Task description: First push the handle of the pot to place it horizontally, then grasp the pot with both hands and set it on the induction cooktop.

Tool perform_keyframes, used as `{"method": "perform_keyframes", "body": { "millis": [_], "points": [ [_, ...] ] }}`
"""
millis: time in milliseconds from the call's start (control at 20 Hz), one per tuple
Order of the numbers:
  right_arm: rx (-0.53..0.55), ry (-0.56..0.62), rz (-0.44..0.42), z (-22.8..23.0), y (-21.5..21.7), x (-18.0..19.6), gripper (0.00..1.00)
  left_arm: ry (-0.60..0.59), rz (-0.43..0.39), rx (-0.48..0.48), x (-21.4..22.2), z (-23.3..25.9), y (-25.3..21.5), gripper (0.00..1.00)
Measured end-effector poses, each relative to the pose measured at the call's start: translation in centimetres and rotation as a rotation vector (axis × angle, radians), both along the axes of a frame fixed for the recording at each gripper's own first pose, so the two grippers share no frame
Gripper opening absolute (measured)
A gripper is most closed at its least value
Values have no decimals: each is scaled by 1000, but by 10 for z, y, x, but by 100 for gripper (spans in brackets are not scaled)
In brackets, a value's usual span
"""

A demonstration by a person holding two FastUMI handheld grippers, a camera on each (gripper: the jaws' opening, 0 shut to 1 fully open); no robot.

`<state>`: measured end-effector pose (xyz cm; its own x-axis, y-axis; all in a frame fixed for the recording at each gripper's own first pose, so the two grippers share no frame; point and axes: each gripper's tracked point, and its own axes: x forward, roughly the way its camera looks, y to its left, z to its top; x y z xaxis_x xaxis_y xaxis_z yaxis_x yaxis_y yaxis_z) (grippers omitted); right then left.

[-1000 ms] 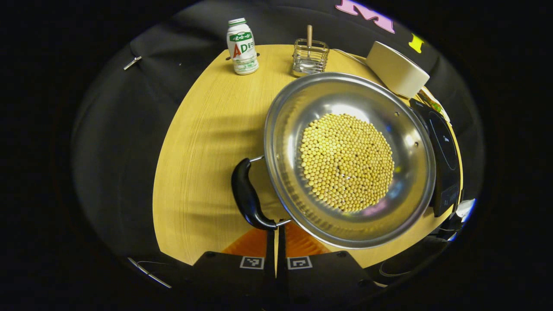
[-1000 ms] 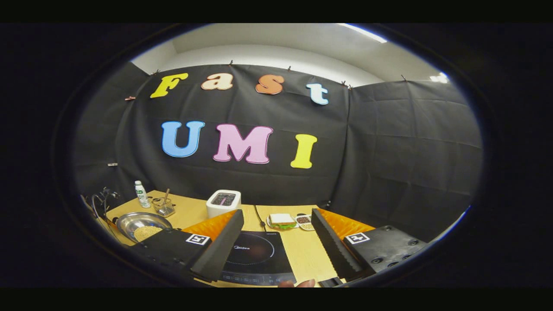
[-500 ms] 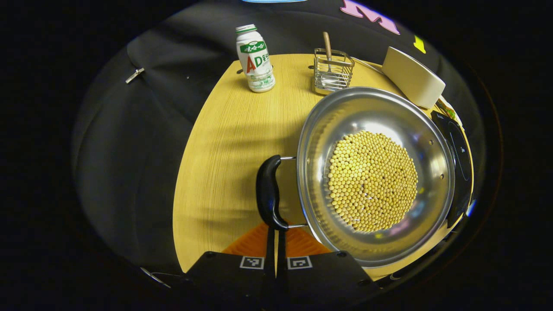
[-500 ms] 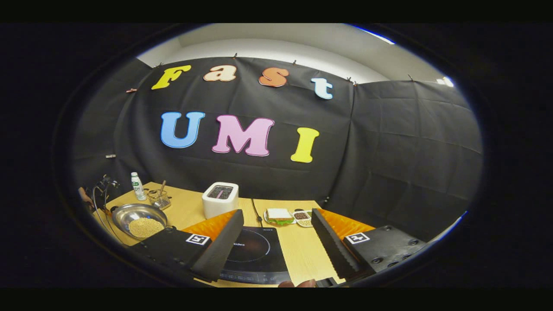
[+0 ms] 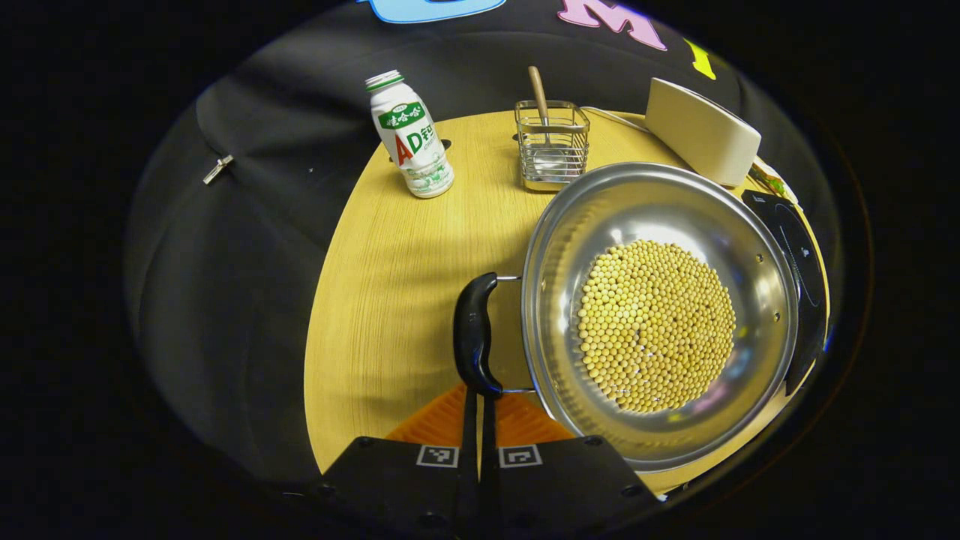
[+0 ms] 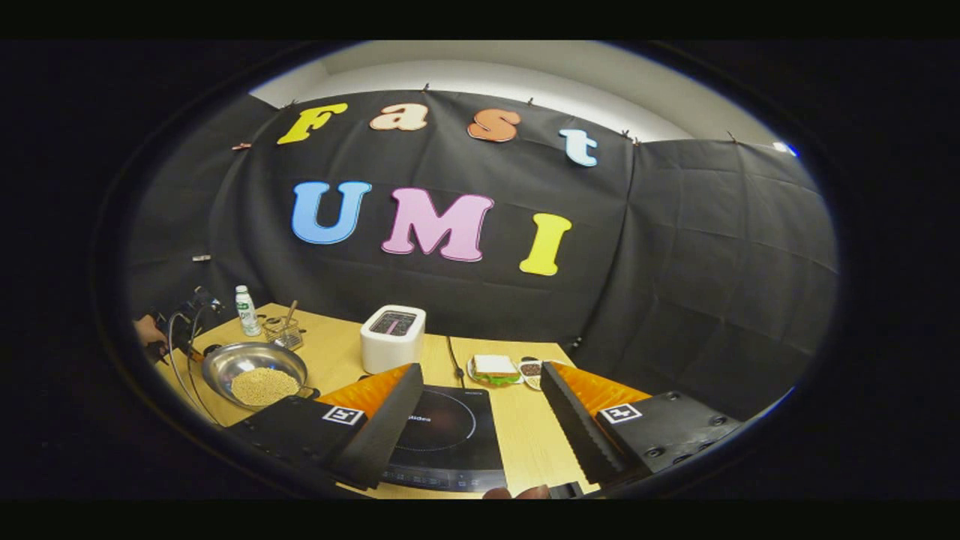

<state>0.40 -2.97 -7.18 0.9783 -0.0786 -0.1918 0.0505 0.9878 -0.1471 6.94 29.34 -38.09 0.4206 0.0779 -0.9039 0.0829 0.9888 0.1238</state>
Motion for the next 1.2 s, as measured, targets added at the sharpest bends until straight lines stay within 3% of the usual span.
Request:
{"method": "perform_keyframes", "body": {
  "millis": [250, 500, 700, 750, 850, 1000, 1100, 1200],
  "points": [
    [29, 17, 31, -7, 14, 6, 98, -86, 25, 74, -19, 14, 12, 5],
    [64, 55, 112, -26, 53, 18, 98, -197, 59, 31, -36, 43, 12, 5],
    [134, 108, 170, -46, 93, 31, 98, -351, 27, -4, -25, 86, 9, 6],
    [150, 128, 179, -53, 102, 34, 98, -386, 22, -17, -21, 95, 7, 10],
    [181, 162, 195, -65, 120, 39, 98, -442, 16, -59, -14, 107, 0, 28],
    [219, 212, 211, -86, 143, 47, 98, -472, -1, -106, 0, 107, -9, 82],
    [252, 256, 215, -102, 157, 53, 98, -452, -5, -116, 5, 97, -11, 97],
    [269, 297, 216, -118, 171, 57, 98, -436, 7, -143, 12, 89, -15, 98]
  ]
}}
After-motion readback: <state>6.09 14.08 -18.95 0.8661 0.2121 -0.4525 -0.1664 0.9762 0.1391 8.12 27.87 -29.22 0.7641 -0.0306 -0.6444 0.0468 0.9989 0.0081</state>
